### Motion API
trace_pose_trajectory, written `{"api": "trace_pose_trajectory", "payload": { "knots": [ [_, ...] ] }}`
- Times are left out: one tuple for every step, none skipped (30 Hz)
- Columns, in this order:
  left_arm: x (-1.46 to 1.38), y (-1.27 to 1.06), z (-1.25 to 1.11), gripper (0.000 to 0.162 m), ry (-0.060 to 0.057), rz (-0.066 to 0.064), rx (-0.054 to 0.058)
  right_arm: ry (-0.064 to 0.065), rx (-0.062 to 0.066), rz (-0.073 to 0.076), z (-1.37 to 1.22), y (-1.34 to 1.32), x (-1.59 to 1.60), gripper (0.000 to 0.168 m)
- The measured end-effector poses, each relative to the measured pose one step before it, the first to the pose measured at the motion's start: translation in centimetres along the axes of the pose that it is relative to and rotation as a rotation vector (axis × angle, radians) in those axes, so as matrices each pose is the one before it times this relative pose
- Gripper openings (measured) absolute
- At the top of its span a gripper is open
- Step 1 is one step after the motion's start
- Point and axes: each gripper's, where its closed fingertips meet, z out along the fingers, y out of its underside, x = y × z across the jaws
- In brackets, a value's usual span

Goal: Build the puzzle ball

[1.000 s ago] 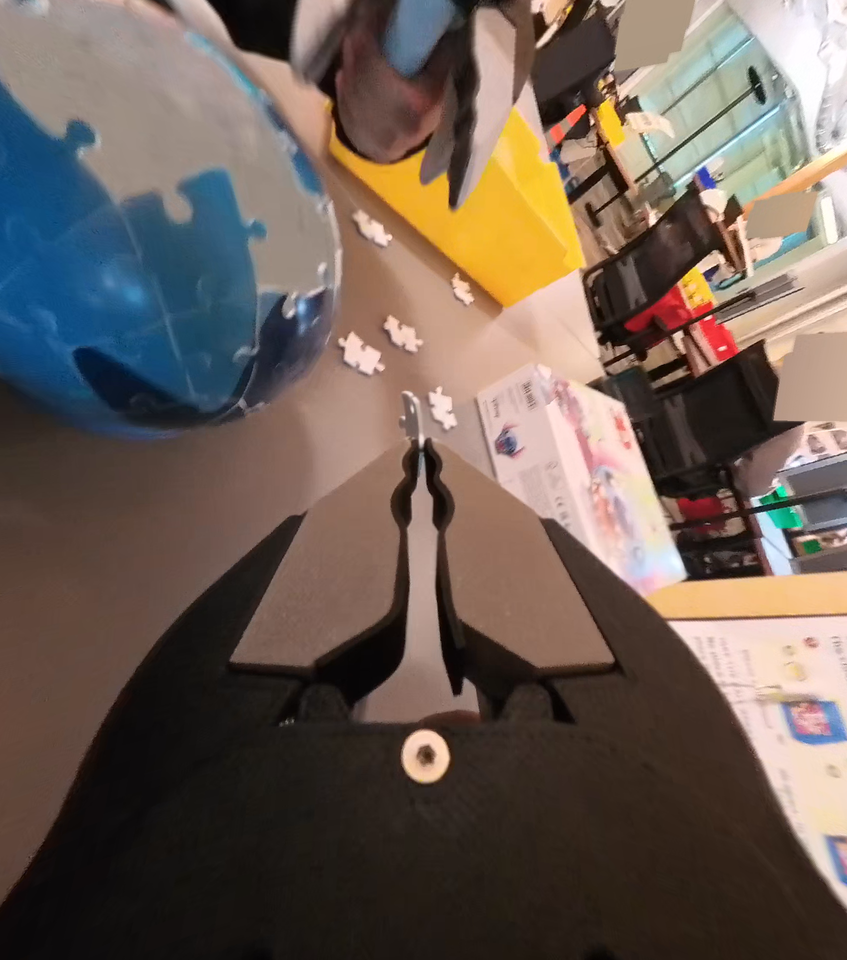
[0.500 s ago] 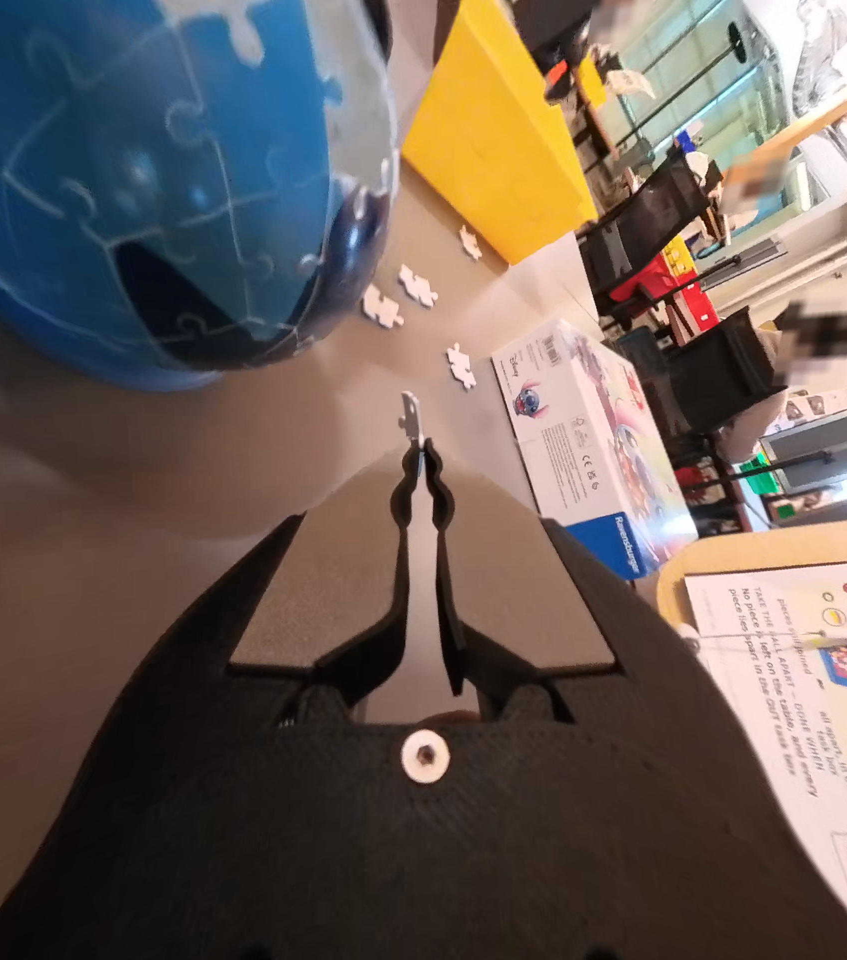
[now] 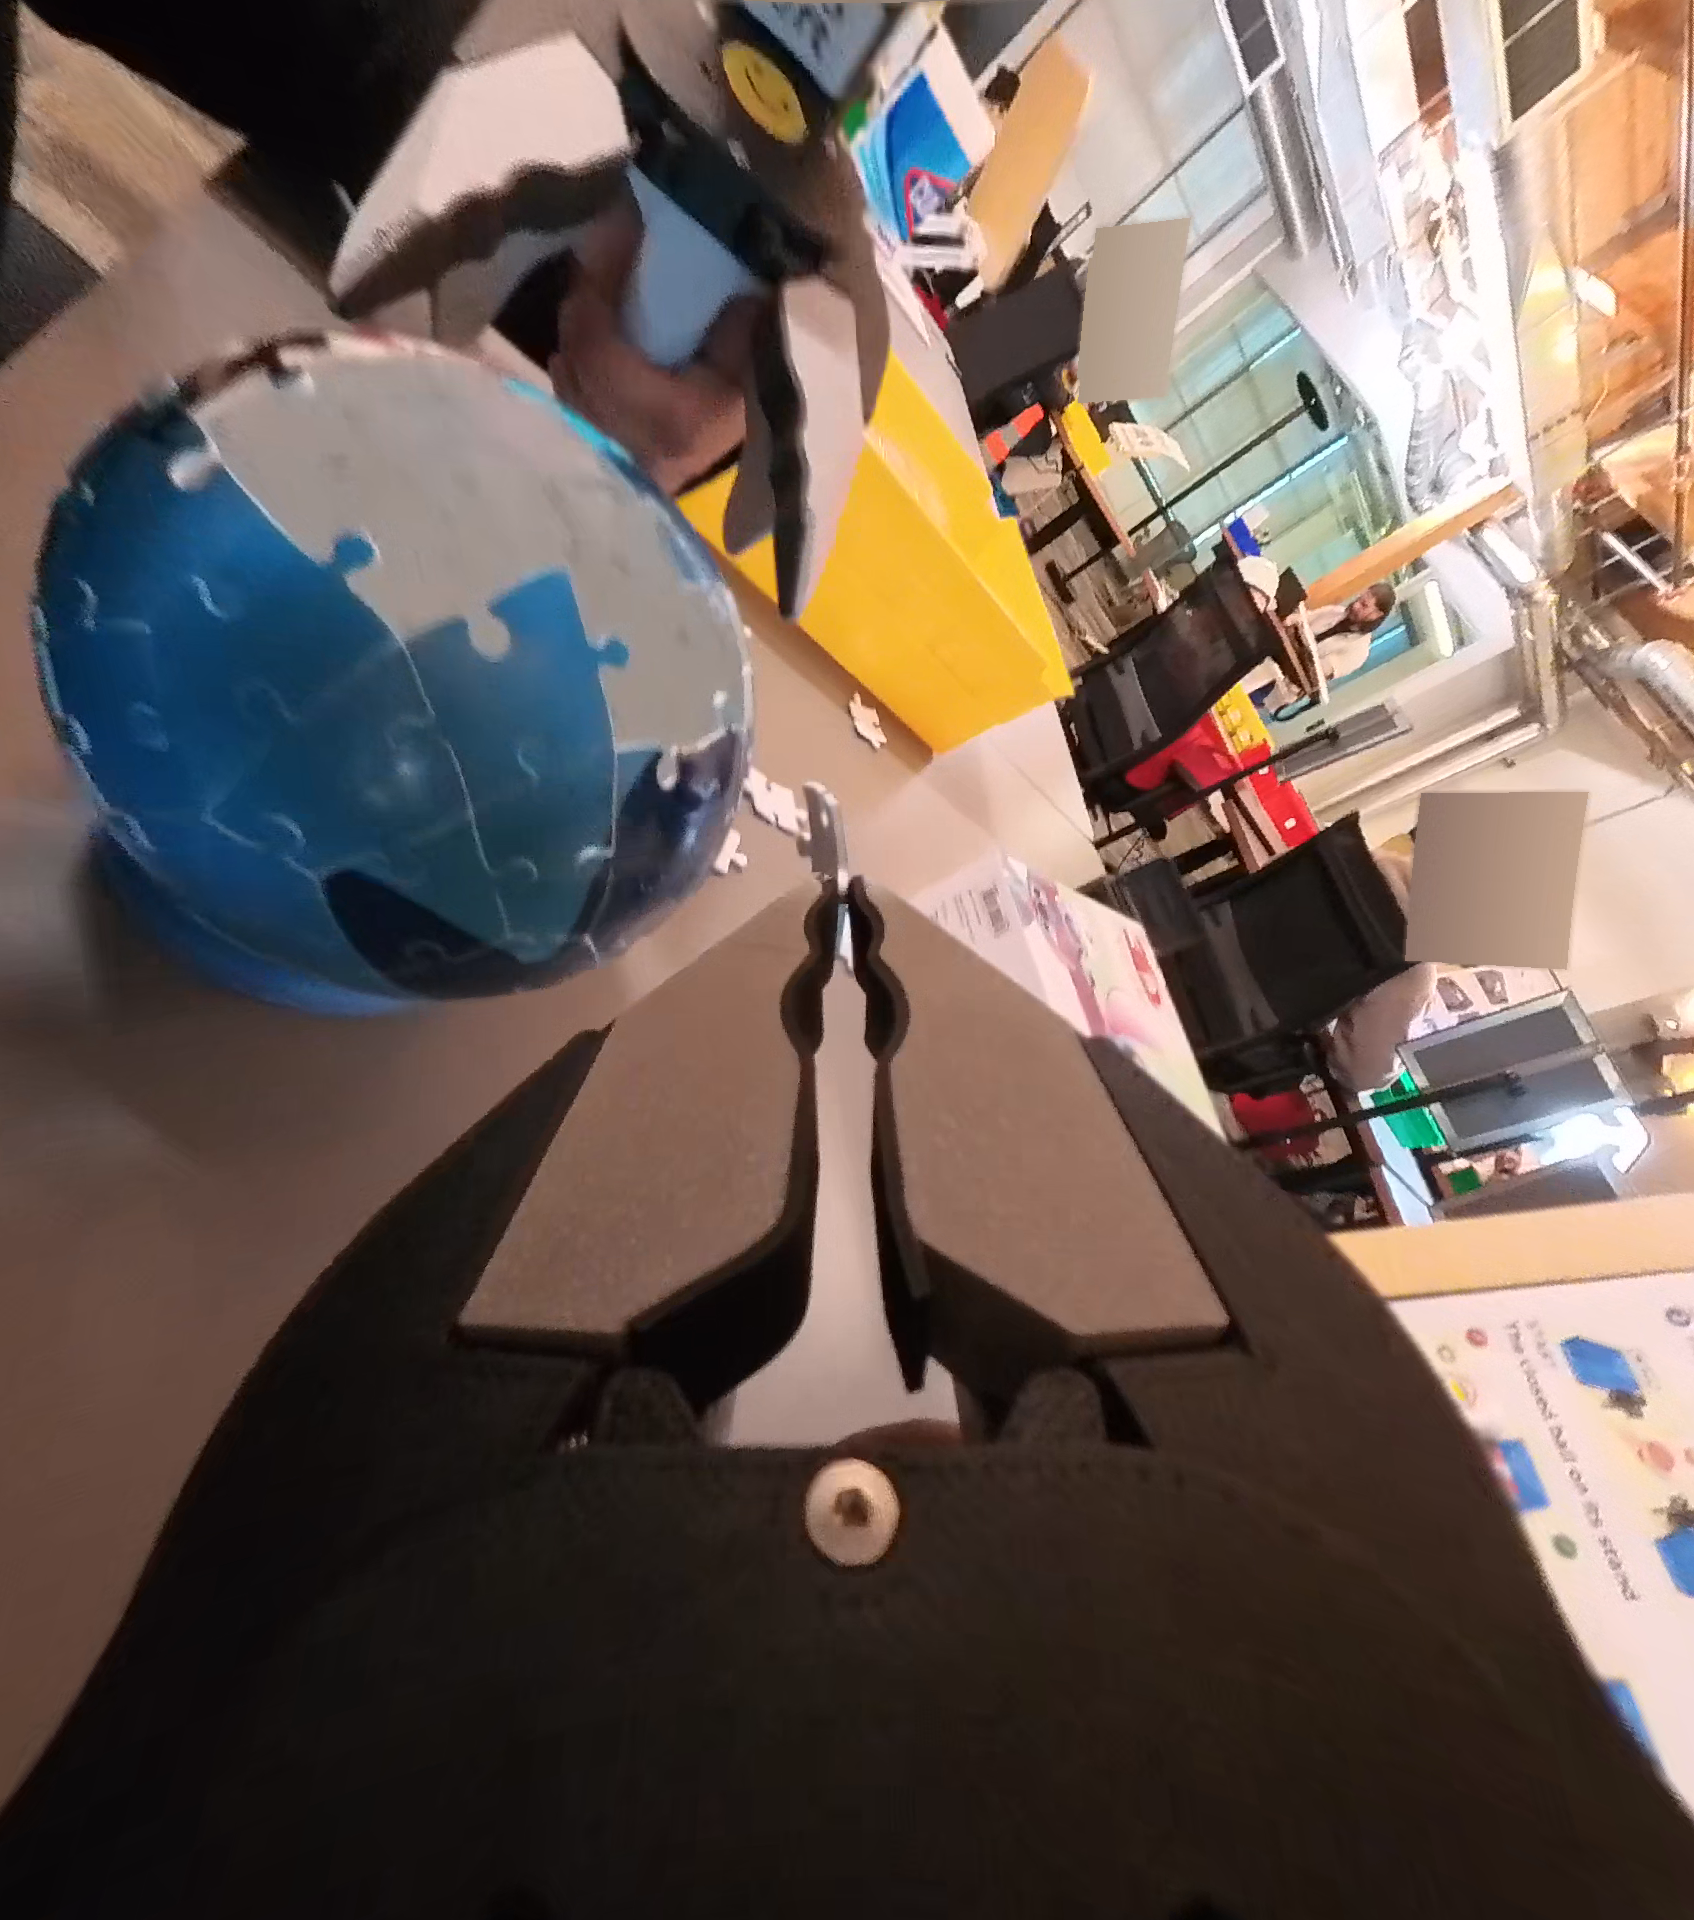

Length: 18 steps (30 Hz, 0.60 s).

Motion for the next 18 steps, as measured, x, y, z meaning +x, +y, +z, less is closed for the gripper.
{"api": "trace_pose_trajectory", "payload": {
  "knots": [
    [-0.166,-0.111,0.152,0.106,0.0143,-0.0162,-0.0007,0.0013,0.0124,-0.0044,-0.014,-0.554,0.026,0.000],
    [-0.094,-0.013,0.209,0.106,0.0166,-0.0117,-0.0071,0.0047,0.0093,-0.0052,0.011,-0.505,0.086,0.000],
    [0.126,0.013,0.280,0.105,0.0256,-0.0045,-0.0086,0.0087,0.0055,-0.0048,0.045,-0.436,0.183,0.000],
    [0.157,0.124,0.369,0.102,0.0217,0.0054,-0.0123,0.0082,0.0027,-0.0050,0.091,-0.368,0.191,0.000],
    [0.100,0.345,0.392,0.098,0.0116,0.0186,-0.0251,0.0017,0.0025,-0.0063,0.108,-0.341,0.082,0.000],
    [0.136,0.428,0.364,0.096,0.0047,0.0309,-0.0287,-0.0009,0.0072,-0.0092,0.077,-0.380,-0.031,0.000],
    [0.049,0.208,0.233,0.098,-0.0087,0.0371,-0.0143,0.0014,0.0088,-0.0137,0.067,-0.368,-0.059,0.000],
    [0.081,-0.072,0.067,0.098,-0.0056,0.0248,0.0015,0.0001,0.0018,-0.0172,0.085,-0.250,-0.131,0.000],
    [0.024,0.060,0.035,0.098,-0.0094,0.0134,-0.0070,0.0002,-0.0024,-0.0200,0.064,-0.166,-0.145,0.000],
    [0.037,0.055,-0.003,0.098,-0.0117,0.0139,-0.0035,0.0011,-0.0009,-0.0230,0.065,-0.167,-0.165,0.000],
    [0.037,0.072,-0.006,0.098,-0.0150,0.0185,-0.0026,-0.0033,0.0028,-0.0234,0.045,-0.202,-0.238,0.000],
    [0.042,0.082,0.019,0.098,-0.0162,0.0202,-0.0023,-0.0070,0.0058,-0.0194,0.045,-0.235,-0.285,0.000],
    [0.060,0.069,0.038,0.098,-0.0156,0.0171,-0.0013,-0.0023,0.0006,-0.0140,0.071,-0.174,-0.185,0.000],
    [0.031,0.091,0.027,0.097,-0.0158,0.0147,-0.0055,0.0011,-0.0070,-0.0109,0.107,-0.087,-0.088,0.000],
    [0.001,0.115,0.014,0.097,-0.0149,0.0131,-0.0101,0.0037,-0.0062,-0.0105,0.114,-0.112,-0.011,0.000],
    [-0.003,0.091,-0.012,0.097,-0.0132,0.0075,-0.0101,0.0042,-0.0009,-0.0125,0.077,-0.209,0.008,0.000],
    [0.014,0.019,-0.041,0.096,-0.0072,0.0017,-0.0043,0.0040,-0.0005,-0.0142,0.069,-0.225,0.013,0.000],
    [0.018,-0.029,-0.074,0.095,-0.0036,0.0009,-0.0006,0.0055,-0.0072,-0.0173,0.075,-0.134,0.037,0.000]
  ]
}}
